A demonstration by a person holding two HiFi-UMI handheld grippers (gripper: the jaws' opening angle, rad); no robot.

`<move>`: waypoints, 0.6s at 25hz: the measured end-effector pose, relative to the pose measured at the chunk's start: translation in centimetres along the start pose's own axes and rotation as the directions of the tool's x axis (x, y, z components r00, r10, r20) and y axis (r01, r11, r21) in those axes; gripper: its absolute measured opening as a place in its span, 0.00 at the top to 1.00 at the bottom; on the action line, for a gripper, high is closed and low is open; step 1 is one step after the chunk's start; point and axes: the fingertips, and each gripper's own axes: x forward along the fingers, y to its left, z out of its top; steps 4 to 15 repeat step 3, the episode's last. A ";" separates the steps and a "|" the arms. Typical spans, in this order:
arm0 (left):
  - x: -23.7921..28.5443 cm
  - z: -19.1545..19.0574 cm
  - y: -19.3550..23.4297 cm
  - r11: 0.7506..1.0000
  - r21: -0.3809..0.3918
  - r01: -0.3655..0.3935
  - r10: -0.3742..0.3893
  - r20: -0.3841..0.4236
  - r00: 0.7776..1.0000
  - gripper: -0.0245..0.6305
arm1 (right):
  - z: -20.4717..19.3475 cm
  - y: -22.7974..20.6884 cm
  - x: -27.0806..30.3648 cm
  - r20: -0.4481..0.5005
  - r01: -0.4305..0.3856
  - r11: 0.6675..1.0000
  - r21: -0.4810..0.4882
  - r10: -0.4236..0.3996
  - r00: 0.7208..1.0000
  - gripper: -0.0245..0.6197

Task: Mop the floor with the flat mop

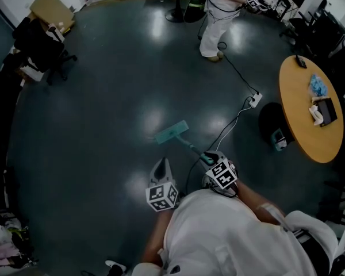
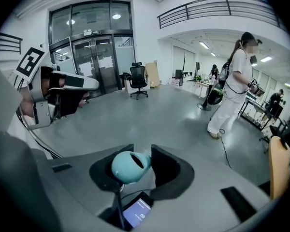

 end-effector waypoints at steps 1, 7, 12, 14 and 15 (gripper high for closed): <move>0.0 0.0 -0.1 1.000 0.000 0.001 -0.001 0.000 1.000 0.96 | 0.0 -0.2 0.0 0.002 0.002 1.000 0.004 -0.002 1.000 0.78; 0.0 0.0 -0.3 1.000 -0.002 0.002 -0.002 0.000 1.000 0.96 | -0.2 -0.5 0.1 0.008 0.007 1.000 0.011 -0.008 1.000 0.78; 0.0 0.0 -0.3 1.000 -0.002 0.002 -0.002 0.000 1.000 0.96 | -0.2 -0.5 0.1 0.008 0.007 1.000 0.011 -0.008 1.000 0.78; 0.0 0.0 -0.3 1.000 -0.002 0.002 -0.002 0.000 1.000 0.96 | -0.2 -0.5 0.1 0.008 0.007 1.000 0.011 -0.008 1.000 0.78; 0.0 0.0 -0.3 1.000 -0.002 0.002 -0.002 0.000 1.000 0.96 | -0.2 -0.5 0.1 0.008 0.007 1.000 0.011 -0.008 1.000 0.78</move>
